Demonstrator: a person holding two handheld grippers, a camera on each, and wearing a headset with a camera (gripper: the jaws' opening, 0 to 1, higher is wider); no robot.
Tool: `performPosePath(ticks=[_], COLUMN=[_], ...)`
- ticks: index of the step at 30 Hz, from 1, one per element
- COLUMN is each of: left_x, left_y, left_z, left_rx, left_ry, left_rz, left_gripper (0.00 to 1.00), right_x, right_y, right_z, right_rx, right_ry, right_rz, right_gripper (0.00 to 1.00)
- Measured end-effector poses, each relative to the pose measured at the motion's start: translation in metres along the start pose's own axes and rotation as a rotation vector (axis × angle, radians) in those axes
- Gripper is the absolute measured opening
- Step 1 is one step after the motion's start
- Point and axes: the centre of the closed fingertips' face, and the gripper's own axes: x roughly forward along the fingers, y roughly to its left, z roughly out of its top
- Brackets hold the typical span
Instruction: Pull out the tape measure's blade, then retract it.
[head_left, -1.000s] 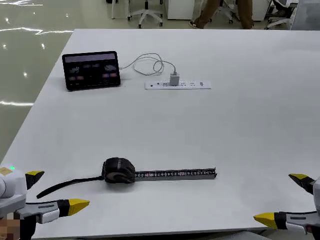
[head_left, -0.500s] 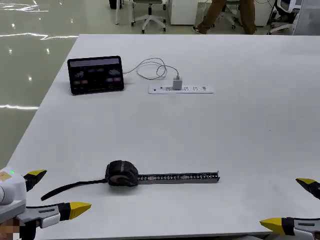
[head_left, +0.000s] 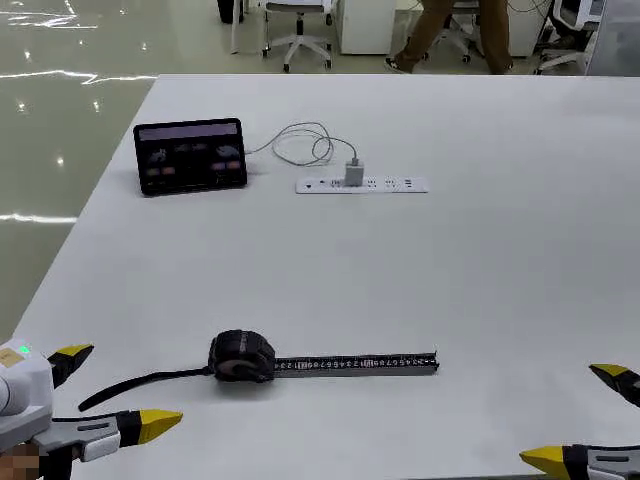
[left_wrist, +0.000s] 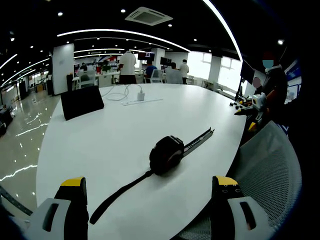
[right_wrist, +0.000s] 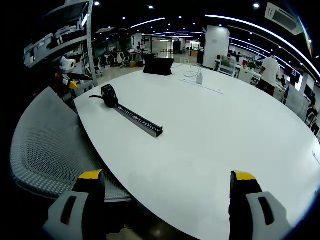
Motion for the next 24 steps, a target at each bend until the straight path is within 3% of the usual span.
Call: performPosePath(ticks=[10, 15, 18, 24], left_x=[0.012, 0.025, 0.032, 0.047], left_y=[-0.010, -0.017, -0.021, -0.028], left_z=[0.002, 0.010, 0.020, 0.031], left_rx=[-0.014, -0.008, -0.029, -0.023], left_ry=[0.018, 0.037, 0.017, 0.021], left_rz=[-0.018, -0.018, -0.033, -0.030], left_gripper=[1.00, 1.00, 1.00, 1.00], right_x=[0.003, 0.011, 0.015, 0.027], right_y=[0.001, -0.001, -0.003, -0.002], right_z=[0.000, 0.007, 0.013, 0.025], right_rx=[-0.029, -0.057, -0.078, -0.137], right_ry=[0.020, 0.029, 0.030, 0.050], right_rz=[0.011, 0.033, 0.043, 0.083], right_gripper=[1.00, 1.00, 1.00, 1.00])
